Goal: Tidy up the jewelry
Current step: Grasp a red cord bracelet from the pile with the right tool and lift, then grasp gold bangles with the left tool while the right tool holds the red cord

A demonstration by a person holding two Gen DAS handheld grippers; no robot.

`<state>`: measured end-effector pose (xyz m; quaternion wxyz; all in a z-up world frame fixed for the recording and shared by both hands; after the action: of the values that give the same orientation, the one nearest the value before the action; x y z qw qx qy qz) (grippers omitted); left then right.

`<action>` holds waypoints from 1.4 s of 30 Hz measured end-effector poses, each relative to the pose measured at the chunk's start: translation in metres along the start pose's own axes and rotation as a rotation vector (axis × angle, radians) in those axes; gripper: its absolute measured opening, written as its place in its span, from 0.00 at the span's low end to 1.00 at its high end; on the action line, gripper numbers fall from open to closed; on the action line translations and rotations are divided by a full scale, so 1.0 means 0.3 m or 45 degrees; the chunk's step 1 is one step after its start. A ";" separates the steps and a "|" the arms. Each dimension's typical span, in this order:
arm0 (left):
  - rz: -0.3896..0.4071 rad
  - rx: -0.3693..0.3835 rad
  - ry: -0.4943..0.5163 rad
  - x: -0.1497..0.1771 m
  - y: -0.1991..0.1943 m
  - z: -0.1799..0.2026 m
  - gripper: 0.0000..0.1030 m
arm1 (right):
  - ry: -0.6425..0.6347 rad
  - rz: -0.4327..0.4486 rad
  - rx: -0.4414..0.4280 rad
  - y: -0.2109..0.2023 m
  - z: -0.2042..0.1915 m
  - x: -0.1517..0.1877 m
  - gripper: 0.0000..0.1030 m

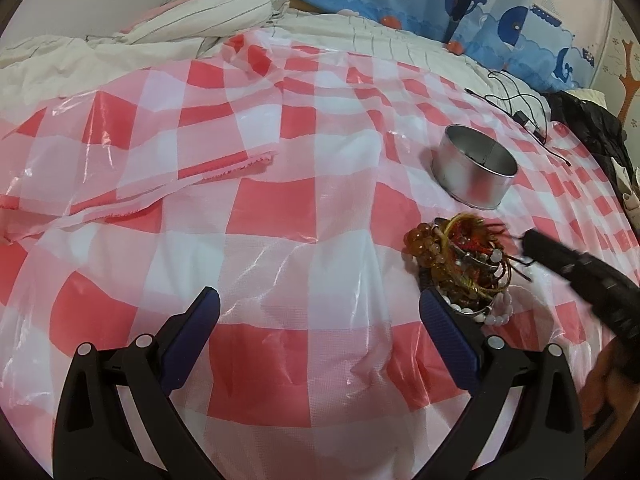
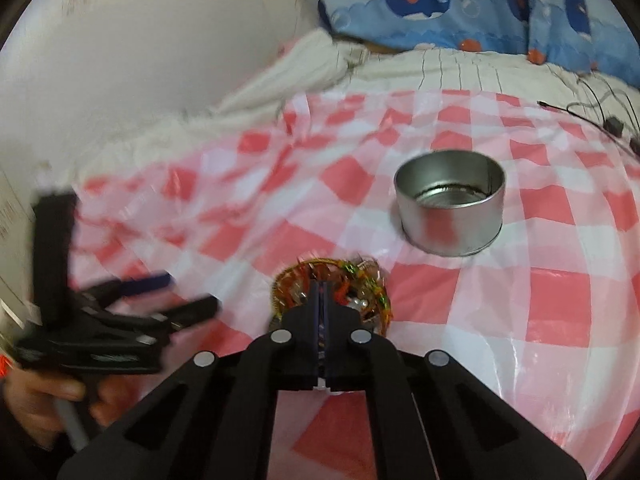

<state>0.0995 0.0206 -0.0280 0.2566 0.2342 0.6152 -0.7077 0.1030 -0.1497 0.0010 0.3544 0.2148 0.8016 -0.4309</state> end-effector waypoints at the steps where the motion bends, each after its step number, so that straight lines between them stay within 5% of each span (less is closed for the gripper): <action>1: 0.010 0.009 0.017 -0.002 -0.004 0.009 0.93 | 0.045 0.030 -0.037 -0.030 0.008 -0.006 0.02; 9: 0.083 0.088 0.250 -0.010 -0.038 0.133 0.93 | 0.262 0.127 -0.213 -0.174 0.063 -0.022 0.02; 17: 0.118 0.312 0.319 -0.015 -0.068 0.251 0.93 | 0.236 0.176 -0.103 -0.217 0.097 -0.037 0.02; 21: 0.153 0.317 0.438 -0.029 -0.063 0.310 0.91 | 0.262 0.181 -0.081 -0.223 0.130 -0.030 0.02; 28: 0.124 0.435 0.516 -0.096 -0.001 0.372 0.65 | 0.327 0.150 -0.060 -0.206 0.177 -0.008 0.02; 35: 0.039 0.448 0.605 -0.078 0.076 0.416 0.53 | 0.351 0.109 -0.011 -0.183 0.207 0.014 0.02; 42: -0.055 0.470 0.524 -0.071 0.101 0.383 0.19 | 0.377 0.081 0.006 -0.168 0.225 0.030 0.03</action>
<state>0.1336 -0.0951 -0.0215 0.0641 0.4026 0.5198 -0.7507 0.0902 -0.2332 -0.0042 0.2454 0.3022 0.8368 -0.3850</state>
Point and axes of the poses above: each gripper's, at about its wrist camera, not at the fingertips, and y roughly the way its jaws point, z to its right, x to its underside, the point moved 7 cm from there along y, roughly the way its jaws point, and after that the axes turned 3 degrees about z, right-handed, at the moved point
